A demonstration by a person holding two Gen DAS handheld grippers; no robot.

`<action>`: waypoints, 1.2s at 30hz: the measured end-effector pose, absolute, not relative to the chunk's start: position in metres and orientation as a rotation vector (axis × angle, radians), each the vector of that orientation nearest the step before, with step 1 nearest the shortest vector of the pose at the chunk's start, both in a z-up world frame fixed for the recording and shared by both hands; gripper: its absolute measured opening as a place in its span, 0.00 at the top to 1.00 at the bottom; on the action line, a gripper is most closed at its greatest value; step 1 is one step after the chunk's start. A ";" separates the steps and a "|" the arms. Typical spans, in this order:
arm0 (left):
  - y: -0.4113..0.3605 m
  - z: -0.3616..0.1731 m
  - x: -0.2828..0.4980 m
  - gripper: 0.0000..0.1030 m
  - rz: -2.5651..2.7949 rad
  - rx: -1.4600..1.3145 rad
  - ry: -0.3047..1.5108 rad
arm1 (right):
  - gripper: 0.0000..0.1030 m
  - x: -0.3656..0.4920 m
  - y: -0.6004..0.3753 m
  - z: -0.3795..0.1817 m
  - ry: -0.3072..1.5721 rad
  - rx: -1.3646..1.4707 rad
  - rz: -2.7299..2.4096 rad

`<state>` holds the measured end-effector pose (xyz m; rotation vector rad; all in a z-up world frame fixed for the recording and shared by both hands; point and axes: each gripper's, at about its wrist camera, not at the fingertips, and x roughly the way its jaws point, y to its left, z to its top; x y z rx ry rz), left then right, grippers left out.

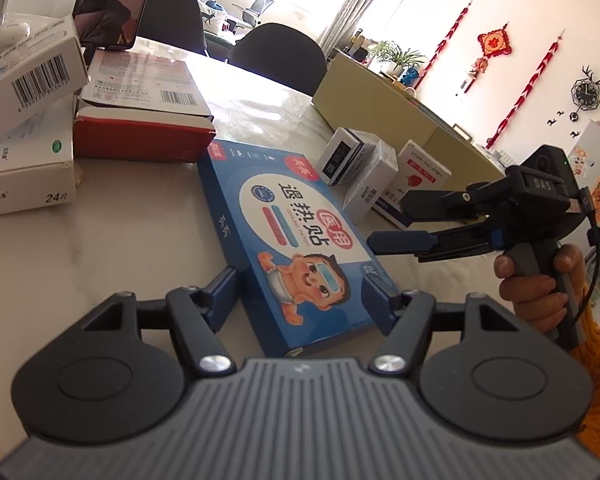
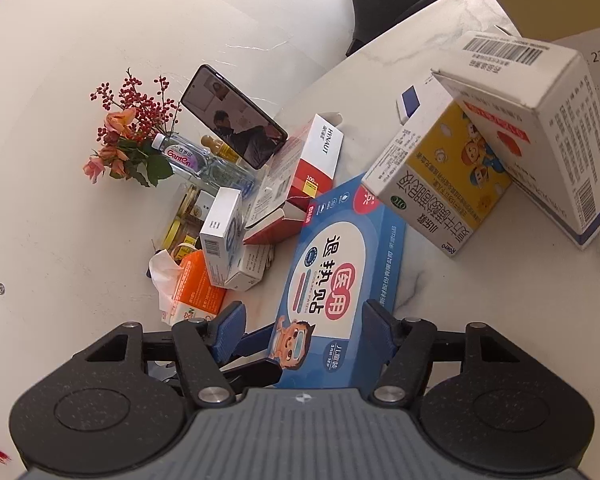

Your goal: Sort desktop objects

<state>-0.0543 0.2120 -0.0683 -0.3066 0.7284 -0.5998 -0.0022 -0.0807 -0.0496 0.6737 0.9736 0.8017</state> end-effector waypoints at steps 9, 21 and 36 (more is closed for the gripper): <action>0.211 -0.061 -0.075 0.34 -0.580 -0.234 0.809 | 0.33 -0.022 -0.070 -0.043 1.012 0.595 0.864; 0.217 -0.060 -0.108 0.31 -0.521 -0.295 0.841 | 0.34 -0.044 -0.059 -0.043 1.041 0.559 0.941; 0.240 -0.055 -0.133 0.34 -0.382 -0.399 0.847 | 0.48 -0.042 -0.046 -0.050 1.094 0.571 1.012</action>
